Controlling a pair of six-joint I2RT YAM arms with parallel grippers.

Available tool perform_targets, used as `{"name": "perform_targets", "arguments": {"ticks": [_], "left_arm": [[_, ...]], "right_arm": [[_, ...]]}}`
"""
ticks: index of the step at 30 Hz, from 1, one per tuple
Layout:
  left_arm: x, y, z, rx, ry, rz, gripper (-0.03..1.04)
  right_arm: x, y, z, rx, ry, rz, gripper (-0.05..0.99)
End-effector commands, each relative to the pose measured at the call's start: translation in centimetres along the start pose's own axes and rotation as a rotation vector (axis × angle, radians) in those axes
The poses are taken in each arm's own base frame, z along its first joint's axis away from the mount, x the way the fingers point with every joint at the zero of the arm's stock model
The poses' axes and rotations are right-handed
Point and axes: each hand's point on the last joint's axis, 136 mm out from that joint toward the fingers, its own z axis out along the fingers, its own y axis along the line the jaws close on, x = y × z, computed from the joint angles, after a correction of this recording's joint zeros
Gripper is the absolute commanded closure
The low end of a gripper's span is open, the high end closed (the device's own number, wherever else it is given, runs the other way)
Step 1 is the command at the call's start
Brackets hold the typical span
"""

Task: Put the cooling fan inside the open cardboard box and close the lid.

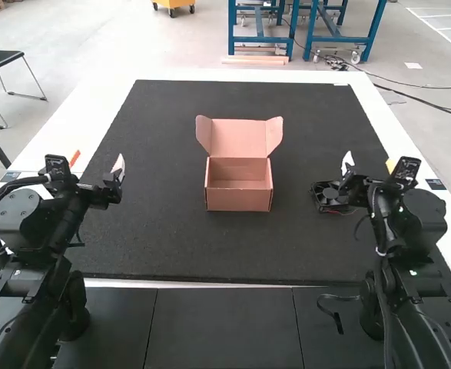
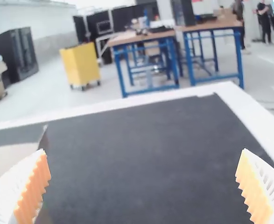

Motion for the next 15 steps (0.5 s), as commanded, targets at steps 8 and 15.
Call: {"name": "perform_targets", "arguments": {"ticks": [8, 15], "left_arm": [[-4.0, 1.0, 4.6, -0.020, 0.160, -0.053, 0.05], [-2.4, -1.1, 8.5, 0.120, 0.528, -0.143, 0.04]], "right_arm": [[-3.7, -0.3, 3.9, 0.071, 0.126, -0.076, 0.02], [-8.7, 0.3, 6.7, 0.090, 0.232, -0.204, 0.03]]}}
